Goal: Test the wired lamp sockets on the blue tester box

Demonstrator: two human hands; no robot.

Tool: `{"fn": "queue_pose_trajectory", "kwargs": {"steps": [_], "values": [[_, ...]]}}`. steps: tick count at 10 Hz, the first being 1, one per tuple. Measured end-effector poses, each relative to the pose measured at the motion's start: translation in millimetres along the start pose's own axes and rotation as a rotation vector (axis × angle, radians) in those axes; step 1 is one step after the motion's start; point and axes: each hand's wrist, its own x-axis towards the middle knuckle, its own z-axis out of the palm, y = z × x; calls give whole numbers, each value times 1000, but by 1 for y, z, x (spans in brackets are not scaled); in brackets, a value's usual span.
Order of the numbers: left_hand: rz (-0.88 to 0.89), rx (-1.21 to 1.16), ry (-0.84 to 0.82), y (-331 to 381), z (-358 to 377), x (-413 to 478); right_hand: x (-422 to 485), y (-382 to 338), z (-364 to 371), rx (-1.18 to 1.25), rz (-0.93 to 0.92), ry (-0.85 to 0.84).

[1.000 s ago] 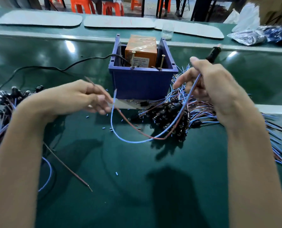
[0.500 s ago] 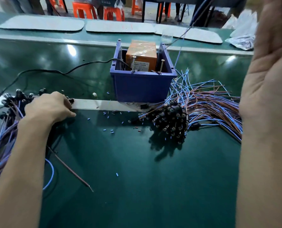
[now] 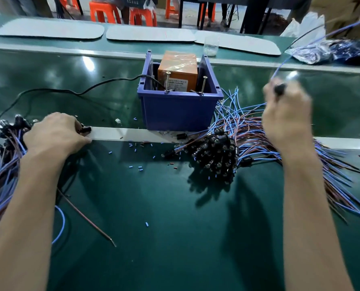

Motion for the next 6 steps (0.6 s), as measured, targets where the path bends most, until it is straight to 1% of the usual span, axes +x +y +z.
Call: {"fn": "queue_pose_trajectory", "kwargs": {"steps": [1, 2, 4, 5, 6], "values": [[-12, -8, -13, -1, 3, 1, -26, -4, 33, -193, 141, -507], [-27, -32, -10, 0, 3, 3, -22, -1, 35, -261, 147, -658], [-31, -11, 7, 1, 6, 0, -25, -1, 28, -234, 101, -700], [-12, -11, -35, 0, 3, 1, -24, -3, 18, -218, 86, -674], [81, -64, -120, 8, -7, -3, -18, -5, -3, -57, 4, -462]]}}
